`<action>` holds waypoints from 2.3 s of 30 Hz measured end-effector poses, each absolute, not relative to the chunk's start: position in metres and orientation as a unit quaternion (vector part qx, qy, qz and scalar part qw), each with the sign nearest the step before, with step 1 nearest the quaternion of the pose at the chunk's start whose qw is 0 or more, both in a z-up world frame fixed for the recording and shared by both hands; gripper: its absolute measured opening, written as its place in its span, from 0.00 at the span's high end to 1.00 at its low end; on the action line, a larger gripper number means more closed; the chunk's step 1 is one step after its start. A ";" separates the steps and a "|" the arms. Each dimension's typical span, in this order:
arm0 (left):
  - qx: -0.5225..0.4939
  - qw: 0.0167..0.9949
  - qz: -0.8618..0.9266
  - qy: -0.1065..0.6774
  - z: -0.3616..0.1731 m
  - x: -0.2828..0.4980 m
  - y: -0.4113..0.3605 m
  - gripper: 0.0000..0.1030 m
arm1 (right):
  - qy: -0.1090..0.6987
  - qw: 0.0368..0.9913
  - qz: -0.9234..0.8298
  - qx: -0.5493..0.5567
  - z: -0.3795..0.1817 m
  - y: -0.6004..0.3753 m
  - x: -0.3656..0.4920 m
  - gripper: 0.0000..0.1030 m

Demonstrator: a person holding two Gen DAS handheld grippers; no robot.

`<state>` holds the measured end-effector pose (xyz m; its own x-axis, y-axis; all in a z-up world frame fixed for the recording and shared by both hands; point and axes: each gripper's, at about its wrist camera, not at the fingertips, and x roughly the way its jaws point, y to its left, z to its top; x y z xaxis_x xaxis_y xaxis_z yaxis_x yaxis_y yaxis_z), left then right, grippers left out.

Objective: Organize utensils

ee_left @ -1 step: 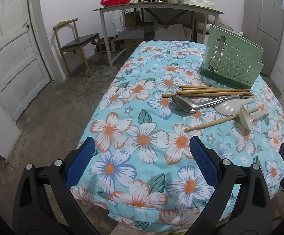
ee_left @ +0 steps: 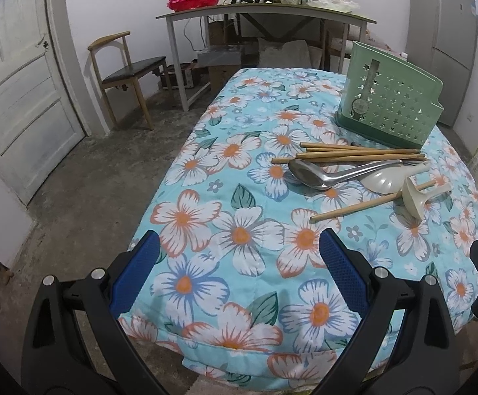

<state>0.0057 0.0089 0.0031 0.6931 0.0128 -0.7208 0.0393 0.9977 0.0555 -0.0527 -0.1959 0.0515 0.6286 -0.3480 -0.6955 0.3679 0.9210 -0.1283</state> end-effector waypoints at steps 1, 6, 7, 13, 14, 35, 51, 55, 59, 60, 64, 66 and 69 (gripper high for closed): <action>0.032 0.919 -0.010 0.393 0.003 0.007 0.009 0.09 | 0.383 0.902 -0.198 0.013 0.051 -0.196 -0.052 0.06; 0.012 0.912 -0.056 0.406 -0.002 0.015 0.005 0.09 | 0.384 0.902 -0.195 0.012 0.046 -0.196 -0.051 0.06; 0.008 0.913 -0.066 0.403 -0.001 0.015 0.005 0.09 | 0.384 0.902 -0.194 0.011 0.045 -0.196 -0.051 0.06; -0.030 0.912 -0.132 0.387 -0.002 0.022 0.000 0.08 | 0.386 0.901 -0.197 0.002 0.037 -0.201 -0.046 0.06; -0.037 0.911 -0.141 0.386 -0.002 0.024 -0.002 0.08 | 0.386 0.901 -0.198 0.003 0.036 -0.204 -0.045 0.06; -0.062 0.852 -0.302 0.423 -0.020 0.049 -0.067 0.12 | 0.387 0.899 -0.204 0.021 0.017 -0.264 -0.040 0.06; -0.132 0.798 -0.309 0.500 -0.058 0.092 -0.101 0.74 | 0.385 0.903 -0.185 0.050 0.013 -0.274 -0.034 0.06; -0.129 0.798 -0.301 0.505 -0.057 0.096 -0.100 0.97 | 0.379 0.906 -0.185 0.046 0.016 -0.274 -0.035 0.06; -0.134 0.804 -0.300 0.496 -0.048 0.091 -0.093 0.98 | 0.371 0.909 -0.184 0.051 0.019 -0.276 -0.036 0.06; -0.136 0.806 -0.299 0.493 -0.044 0.090 -0.090 0.98 | 0.369 0.909 -0.184 0.051 0.020 -0.275 -0.037 0.06; -0.138 0.818 -0.294 0.475 -0.030 0.086 -0.081 0.98 | 0.360 0.913 -0.183 0.052 0.025 -0.274 -0.040 0.06; -0.141 0.826 -0.291 0.462 -0.021 0.085 -0.073 0.98 | 0.356 0.915 -0.181 0.051 0.026 -0.272 -0.042 0.06; -0.143 0.838 -0.283 0.444 -0.009 0.083 -0.065 0.98 | 0.350 0.918 -0.178 0.050 0.029 -0.269 -0.044 0.06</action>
